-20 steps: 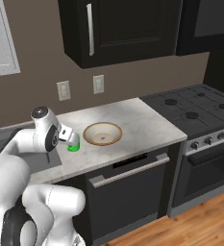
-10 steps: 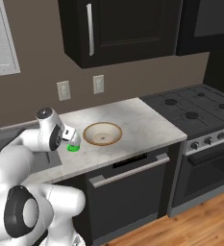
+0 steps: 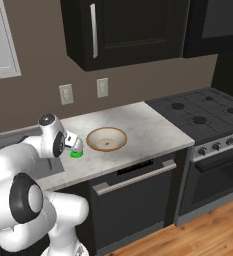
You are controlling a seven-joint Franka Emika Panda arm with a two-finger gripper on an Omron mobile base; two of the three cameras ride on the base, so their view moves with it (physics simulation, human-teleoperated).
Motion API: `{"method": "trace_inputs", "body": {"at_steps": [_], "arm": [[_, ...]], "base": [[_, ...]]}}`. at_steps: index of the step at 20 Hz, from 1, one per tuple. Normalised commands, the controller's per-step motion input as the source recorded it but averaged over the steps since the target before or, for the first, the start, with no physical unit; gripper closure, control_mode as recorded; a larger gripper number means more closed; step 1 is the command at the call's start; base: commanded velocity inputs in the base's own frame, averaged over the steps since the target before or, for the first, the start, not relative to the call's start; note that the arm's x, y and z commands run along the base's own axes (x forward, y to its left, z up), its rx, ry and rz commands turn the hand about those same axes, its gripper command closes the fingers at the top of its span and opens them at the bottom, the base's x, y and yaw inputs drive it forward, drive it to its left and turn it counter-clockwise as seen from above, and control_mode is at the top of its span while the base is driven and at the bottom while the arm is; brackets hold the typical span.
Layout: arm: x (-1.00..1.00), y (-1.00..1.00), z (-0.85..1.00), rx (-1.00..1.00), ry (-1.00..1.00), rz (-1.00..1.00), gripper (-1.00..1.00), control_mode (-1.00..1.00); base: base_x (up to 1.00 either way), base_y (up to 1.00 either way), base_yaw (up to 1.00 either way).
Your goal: Clear the mugs and bowl far away from the sink.
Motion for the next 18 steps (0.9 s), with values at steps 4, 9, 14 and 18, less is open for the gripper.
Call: {"method": "trace_inputs", "body": {"at_steps": [4, 9, 14, 18], "arm": [[0.28, 0.07, -0.14, 0.00, 0.00, 0.00, -1.00, -1.00], [0.27, 0.00, -0.10, 0.00, 0.00, 0.00, -1.00, -1.00], [0.25, 0.00, -0.15, 0.00, 0.00, 0.00, -1.00, -1.00], [0.17, 0.00, -0.12, 0.00, 0.00, 0.00, -1.00, -1.00]], "base": [[0.00, 0.00, 0.00], [0.00, 0.00, 0.00], [0.00, 0.00, 0.00], [0.00, 0.00, 0.00]]}}
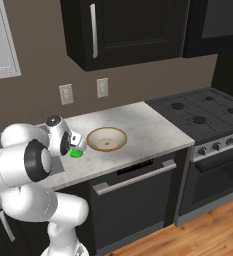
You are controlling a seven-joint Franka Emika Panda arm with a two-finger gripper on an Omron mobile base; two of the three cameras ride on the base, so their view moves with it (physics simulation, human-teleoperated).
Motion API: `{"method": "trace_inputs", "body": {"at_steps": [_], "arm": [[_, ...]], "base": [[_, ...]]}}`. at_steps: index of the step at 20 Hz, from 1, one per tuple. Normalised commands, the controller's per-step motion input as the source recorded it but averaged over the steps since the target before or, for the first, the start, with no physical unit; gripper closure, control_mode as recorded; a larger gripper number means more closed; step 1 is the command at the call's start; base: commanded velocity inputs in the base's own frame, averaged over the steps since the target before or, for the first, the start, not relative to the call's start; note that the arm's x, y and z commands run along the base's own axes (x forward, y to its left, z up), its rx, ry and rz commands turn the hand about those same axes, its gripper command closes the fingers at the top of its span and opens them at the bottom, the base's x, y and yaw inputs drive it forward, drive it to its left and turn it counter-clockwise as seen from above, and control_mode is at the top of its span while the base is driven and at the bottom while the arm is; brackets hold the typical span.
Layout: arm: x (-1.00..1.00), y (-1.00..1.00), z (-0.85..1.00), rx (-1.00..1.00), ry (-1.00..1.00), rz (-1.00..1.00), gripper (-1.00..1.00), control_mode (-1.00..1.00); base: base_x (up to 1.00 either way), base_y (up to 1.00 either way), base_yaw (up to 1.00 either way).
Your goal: Clear the mugs and bowl far away from the sink.
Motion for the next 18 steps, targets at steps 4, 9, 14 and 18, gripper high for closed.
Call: {"method": "trace_inputs", "body": {"at_steps": [4, 9, 14, 18], "arm": [[0.00, 0.00, -0.11, 0.00, 0.00, 0.00, -1.00, -1.00], [0.00, 0.00, -0.09, 0.00, 0.00, 0.00, -1.00, -1.00], [0.03, 0.00, -0.12, 0.00, 0.00, 0.00, -1.00, -1.00], [0.03, 0.00, -0.15, 0.00, 0.00, 0.00, -1.00, -1.00]], "base": [[0.00, 0.00, 0.00], [0.00, 0.00, 0.00], [0.00, 0.00, 0.00], [0.00, 0.00, 0.00]]}}
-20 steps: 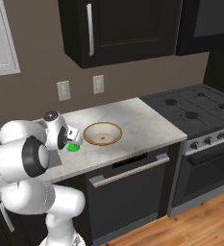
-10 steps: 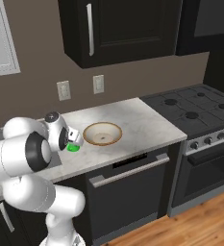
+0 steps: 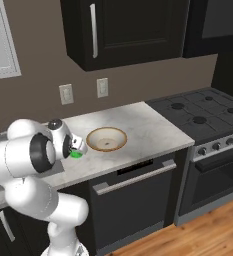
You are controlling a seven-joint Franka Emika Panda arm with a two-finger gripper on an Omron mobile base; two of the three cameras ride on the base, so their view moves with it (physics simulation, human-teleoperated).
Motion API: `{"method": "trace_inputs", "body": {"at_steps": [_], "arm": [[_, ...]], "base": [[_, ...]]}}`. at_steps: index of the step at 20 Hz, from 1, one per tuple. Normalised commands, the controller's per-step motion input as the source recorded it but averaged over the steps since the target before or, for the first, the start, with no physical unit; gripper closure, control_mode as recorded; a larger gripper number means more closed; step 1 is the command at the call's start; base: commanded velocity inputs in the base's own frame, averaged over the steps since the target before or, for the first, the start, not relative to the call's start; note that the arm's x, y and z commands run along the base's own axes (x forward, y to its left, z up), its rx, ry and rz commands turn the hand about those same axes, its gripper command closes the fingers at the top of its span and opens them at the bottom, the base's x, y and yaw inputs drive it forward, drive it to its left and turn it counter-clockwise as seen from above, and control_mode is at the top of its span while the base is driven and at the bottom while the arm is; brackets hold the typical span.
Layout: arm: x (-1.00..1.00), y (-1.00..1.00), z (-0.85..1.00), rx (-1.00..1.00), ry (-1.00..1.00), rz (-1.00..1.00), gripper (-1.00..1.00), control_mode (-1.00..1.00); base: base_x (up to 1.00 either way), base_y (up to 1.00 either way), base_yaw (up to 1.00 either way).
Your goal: Clear the mugs and bowl far away from the sink.
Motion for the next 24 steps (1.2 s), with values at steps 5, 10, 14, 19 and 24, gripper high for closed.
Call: {"method": "trace_inputs", "body": {"at_steps": [5, 10, 14, 19, 24], "arm": [[0.04, 0.02, -0.16, 0.00, 0.00, 0.00, 1.00, -1.00], [0.00, 0.07, -0.09, 0.00, 0.00, 0.00, 1.00, -1.00], [0.00, 0.00, -0.10, 0.00, 0.00, 0.00, 1.00, -1.00], [0.06, 0.00, 0.02, 0.00, 0.00, 0.00, 1.00, -1.00], [-0.33, 0.13, 0.85, -0.01, -0.10, 0.00, 1.00, -1.00]], "base": [[0.00, 0.00, 0.00], [0.00, 0.00, 0.00], [0.00, 0.00, 0.00], [0.00, 0.00, 0.00], [0.00, 0.00, 0.00]]}}
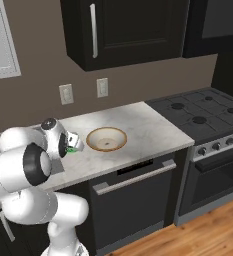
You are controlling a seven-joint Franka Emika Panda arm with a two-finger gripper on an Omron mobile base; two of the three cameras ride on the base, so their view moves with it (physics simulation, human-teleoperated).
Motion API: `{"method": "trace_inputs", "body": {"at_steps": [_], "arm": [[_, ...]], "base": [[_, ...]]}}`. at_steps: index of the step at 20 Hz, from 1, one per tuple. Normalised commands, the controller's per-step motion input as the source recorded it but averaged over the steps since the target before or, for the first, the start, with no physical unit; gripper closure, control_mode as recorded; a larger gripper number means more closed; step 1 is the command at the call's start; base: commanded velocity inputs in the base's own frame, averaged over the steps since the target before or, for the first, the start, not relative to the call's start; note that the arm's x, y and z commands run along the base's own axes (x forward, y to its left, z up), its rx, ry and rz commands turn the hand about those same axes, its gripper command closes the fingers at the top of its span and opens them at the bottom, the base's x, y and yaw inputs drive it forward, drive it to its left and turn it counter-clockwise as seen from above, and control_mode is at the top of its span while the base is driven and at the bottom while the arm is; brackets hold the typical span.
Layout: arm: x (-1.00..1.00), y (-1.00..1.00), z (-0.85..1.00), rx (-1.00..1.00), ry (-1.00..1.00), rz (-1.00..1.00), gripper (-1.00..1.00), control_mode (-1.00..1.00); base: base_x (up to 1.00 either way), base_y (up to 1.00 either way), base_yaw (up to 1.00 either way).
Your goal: Clear the mugs and bowl far away from the sink.
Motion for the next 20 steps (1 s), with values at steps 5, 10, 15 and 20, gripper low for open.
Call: {"method": "trace_inputs", "body": {"at_steps": [5, 10, 15, 20], "arm": [[-0.19, 0.27, 1.00, -0.05, -0.06, 0.01, 1.00, -1.00], [-0.08, 0.00, 1.00, 0.00, 0.03, 0.04, 1.00, -1.00], [-0.17, 0.00, 0.81, 0.00, 0.02, 0.02, 1.00, -1.00], [-0.44, 0.00, 0.40, -0.03, -0.07, 0.03, 1.00, -1.00]], "base": [[0.00, 0.00, 0.00], [0.00, 0.00, 0.00], [0.00, 0.00, 0.00], [0.00, 0.00, 0.00]]}}
